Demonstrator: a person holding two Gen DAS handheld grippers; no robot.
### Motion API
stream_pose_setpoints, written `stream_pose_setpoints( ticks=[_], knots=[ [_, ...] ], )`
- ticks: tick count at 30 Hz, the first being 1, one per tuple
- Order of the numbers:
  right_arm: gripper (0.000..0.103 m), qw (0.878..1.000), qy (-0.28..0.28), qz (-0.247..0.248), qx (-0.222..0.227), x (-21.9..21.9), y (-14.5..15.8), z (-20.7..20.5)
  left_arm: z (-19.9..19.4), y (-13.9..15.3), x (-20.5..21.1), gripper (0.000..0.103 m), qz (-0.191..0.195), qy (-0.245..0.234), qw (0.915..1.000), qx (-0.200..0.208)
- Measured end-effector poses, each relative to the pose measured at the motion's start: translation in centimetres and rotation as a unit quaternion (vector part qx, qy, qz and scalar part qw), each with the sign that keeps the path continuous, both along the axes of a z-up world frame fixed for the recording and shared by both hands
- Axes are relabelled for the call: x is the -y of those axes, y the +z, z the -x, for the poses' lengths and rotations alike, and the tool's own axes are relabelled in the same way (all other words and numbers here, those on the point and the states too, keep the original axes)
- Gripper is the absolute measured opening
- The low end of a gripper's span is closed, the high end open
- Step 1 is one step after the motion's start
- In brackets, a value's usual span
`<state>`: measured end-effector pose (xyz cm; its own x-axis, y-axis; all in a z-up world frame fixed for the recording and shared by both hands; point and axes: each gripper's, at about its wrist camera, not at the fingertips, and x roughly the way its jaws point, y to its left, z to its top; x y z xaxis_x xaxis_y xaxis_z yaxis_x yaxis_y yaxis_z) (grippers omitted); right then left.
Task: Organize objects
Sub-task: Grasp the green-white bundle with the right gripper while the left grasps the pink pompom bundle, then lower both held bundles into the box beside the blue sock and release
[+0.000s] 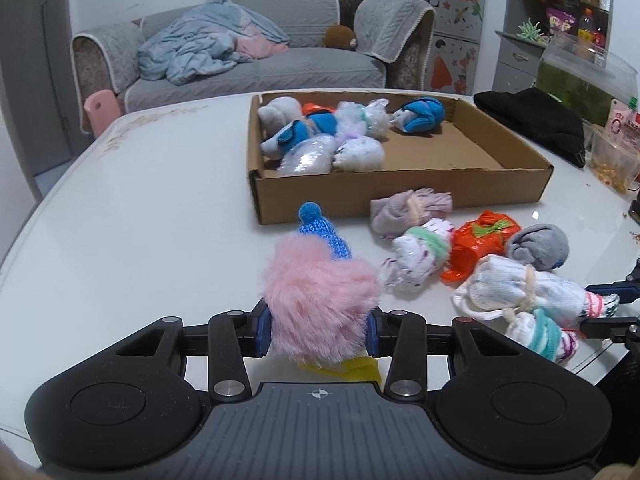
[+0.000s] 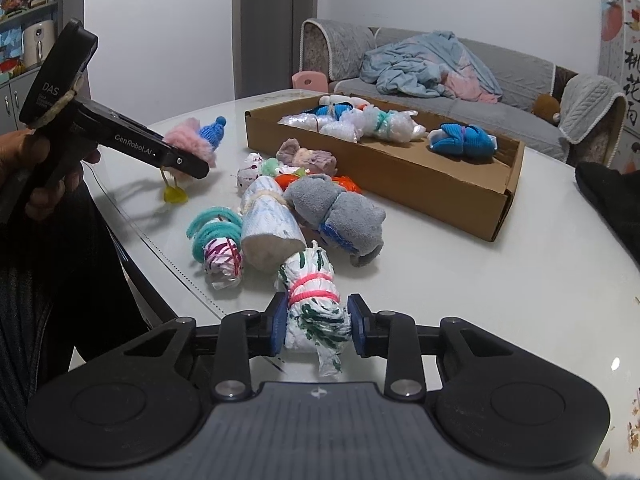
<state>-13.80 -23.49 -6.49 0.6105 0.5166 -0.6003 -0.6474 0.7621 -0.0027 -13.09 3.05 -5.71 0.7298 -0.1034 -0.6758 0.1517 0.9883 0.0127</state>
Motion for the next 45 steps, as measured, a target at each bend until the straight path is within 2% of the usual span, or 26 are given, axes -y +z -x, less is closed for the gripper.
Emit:
stream_pose_setpoints(
  ticks=[10, 14, 19, 28, 32, 37, 45],
  knots=[
    [0.029, 1.0, -0.006, -0.006, 0.001, 0.8, 0.6, 0.0, 0.1, 0.7, -0.4, 0.049, -0.004, -0.006, 1.0, 0.005],
    [0.029, 1.0, -0.015, -0.01, 0.005, 1.8, 1.5, -0.2, -0.3, 2.1, -0.6, 0.049, -0.014, -0.009, 0.9997, 0.019],
    [0.029, 0.999, -0.028, -0.024, 0.019, 3.4, 4.1, -1.1, -1.4, 4.8, -0.5, 0.049, -0.03, -0.021, 0.9987, 0.037],
    [0.029, 0.995, -0.042, -0.052, 0.074, 5.2, 11.0, -7.5, -6.7, 11.0, 3.0, 0.049, -0.052, -0.077, 0.9923, 0.082],
    [0.029, 0.994, -0.039, -0.052, 0.085, 4.6, 12.6, -11.6, -10.5, 12.9, 5.3, 0.049, -0.044, -0.103, 0.9907, 0.077],
    [0.029, 0.996, -0.036, -0.044, 0.075, 3.2, 12.8, -15.9, -15.4, 12.5, 8.2, 0.049, -0.039, -0.123, 0.9904, 0.049],
    [0.029, 0.999, -0.033, -0.011, 0.03, 1.5, 9.7, -20.6, -20.6, 7.4, 11.1, 0.049, -0.043, -0.144, 0.9886, -0.005]
  ],
)
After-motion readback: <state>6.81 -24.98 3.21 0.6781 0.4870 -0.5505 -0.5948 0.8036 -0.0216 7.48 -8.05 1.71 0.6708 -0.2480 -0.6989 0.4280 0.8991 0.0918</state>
